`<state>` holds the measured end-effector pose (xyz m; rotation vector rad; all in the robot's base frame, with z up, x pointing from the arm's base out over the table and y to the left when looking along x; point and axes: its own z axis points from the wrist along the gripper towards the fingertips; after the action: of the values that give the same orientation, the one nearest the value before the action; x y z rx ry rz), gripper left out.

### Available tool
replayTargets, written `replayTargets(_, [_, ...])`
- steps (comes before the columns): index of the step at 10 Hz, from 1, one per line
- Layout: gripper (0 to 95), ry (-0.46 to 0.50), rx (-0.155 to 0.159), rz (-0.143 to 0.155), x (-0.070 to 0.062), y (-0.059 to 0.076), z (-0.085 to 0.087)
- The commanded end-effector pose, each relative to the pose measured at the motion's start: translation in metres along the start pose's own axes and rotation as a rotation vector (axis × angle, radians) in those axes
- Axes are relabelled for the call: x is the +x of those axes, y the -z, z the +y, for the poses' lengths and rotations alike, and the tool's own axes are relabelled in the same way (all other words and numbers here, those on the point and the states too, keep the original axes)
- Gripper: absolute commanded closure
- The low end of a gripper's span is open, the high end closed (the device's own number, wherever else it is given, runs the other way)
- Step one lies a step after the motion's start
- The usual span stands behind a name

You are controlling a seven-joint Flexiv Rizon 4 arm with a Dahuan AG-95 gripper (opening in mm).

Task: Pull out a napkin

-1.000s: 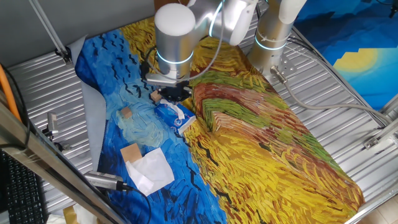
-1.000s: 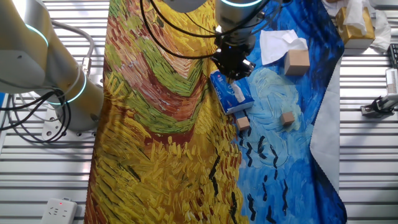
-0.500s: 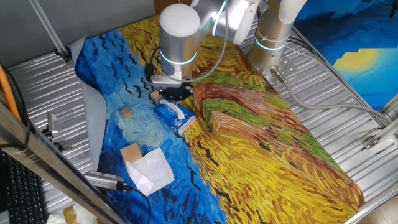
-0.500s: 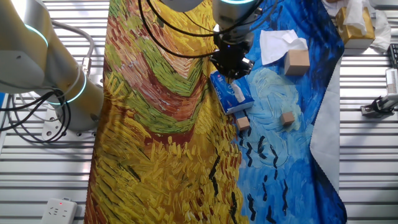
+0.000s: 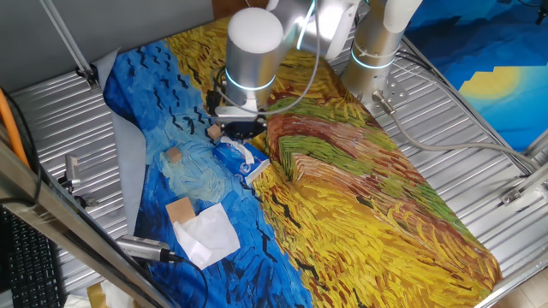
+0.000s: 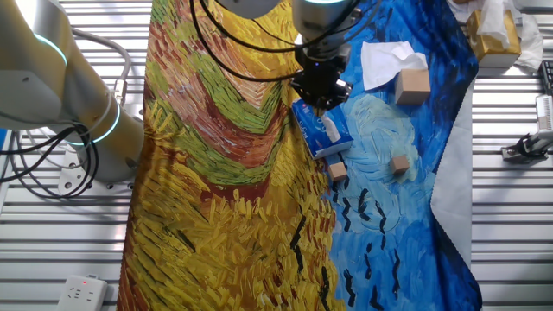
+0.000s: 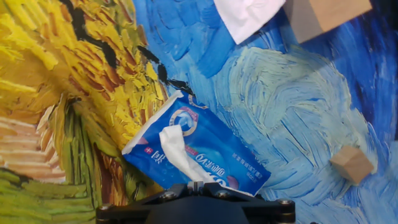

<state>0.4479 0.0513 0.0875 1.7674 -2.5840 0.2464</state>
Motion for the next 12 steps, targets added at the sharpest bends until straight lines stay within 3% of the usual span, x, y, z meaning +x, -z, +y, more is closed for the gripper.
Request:
replayTargets(1, [57.0, 0.025, 0.031, -0.004, 0.000, -0.001, -0.001])
replayTargets(4, [57.0, 0.031, 0.047, -0.002, 0.000, -0.002, -0.001])
replayTargets(7, [57.0, 0.012, 0.066, -0.005, 0.000, -0.011, 0.000])
replayTargets(8, [76.0, 0.000, 0.070, -0.007, 0.000, -0.012, 0.000])
replayTargets(9, [76.0, -0.009, 0.071, -0.007, 0.000, -0.012, 0.000])
replayTargets(10, [95.0, -0.042, 0.071, -0.011, 0.000, -0.012, 0.000])
replayTargets(12, [95.0, -0.065, 0.059, -0.006, 0.000, -0.012, 0.000])
